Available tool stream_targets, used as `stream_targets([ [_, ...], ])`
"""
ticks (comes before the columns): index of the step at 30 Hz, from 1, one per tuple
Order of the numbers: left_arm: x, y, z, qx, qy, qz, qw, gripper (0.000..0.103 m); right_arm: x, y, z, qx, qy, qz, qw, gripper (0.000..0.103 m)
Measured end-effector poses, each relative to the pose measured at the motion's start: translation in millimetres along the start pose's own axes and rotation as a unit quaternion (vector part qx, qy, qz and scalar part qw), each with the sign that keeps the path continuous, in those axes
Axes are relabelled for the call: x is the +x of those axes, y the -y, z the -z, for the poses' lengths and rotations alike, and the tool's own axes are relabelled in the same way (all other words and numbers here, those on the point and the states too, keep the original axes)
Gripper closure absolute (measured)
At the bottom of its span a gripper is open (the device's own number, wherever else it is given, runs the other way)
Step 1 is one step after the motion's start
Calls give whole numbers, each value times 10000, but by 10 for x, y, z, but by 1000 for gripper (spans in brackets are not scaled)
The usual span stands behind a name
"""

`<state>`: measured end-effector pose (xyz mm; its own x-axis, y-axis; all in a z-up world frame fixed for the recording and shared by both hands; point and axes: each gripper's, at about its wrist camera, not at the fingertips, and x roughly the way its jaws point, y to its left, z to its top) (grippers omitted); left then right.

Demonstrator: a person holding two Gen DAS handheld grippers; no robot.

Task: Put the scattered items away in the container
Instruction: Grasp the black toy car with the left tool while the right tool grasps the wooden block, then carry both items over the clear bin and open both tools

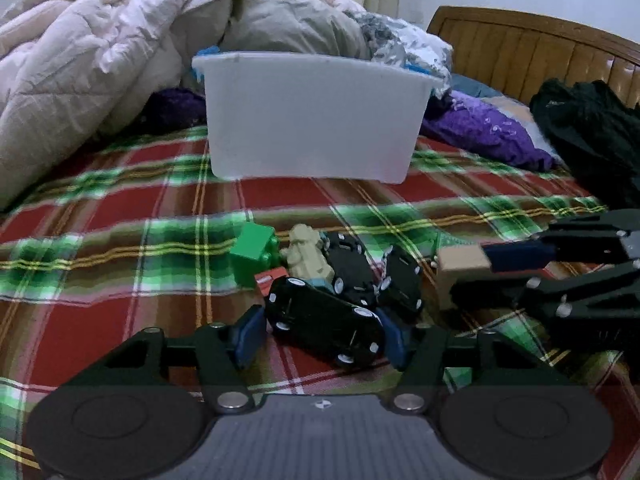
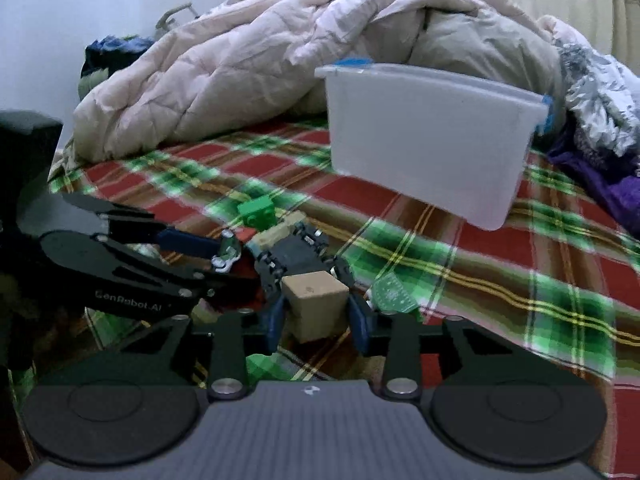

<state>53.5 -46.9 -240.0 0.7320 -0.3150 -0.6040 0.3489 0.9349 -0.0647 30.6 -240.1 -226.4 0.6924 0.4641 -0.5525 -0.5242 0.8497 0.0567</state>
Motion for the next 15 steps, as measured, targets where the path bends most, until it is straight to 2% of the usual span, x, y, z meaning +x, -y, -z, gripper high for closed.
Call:
stream_targets([
  [4,-194,-45,-128,-52,263,-23,9996,40,-163,55,-80,199,312,126,9992,65],
  [8,-371,-110,-394,12,543,-71,9985,40,-295,117,-235,404,690,283,9964,65],
  [12,-445,-231,-814,-10,730,-128,9972,40,-398,263,-580,564,1019,433,9922,65],
  [15,-400,-342,-1256,-94,823,-171,9964,40,-388,459,-1010,624,1120,603,9899,65],
])
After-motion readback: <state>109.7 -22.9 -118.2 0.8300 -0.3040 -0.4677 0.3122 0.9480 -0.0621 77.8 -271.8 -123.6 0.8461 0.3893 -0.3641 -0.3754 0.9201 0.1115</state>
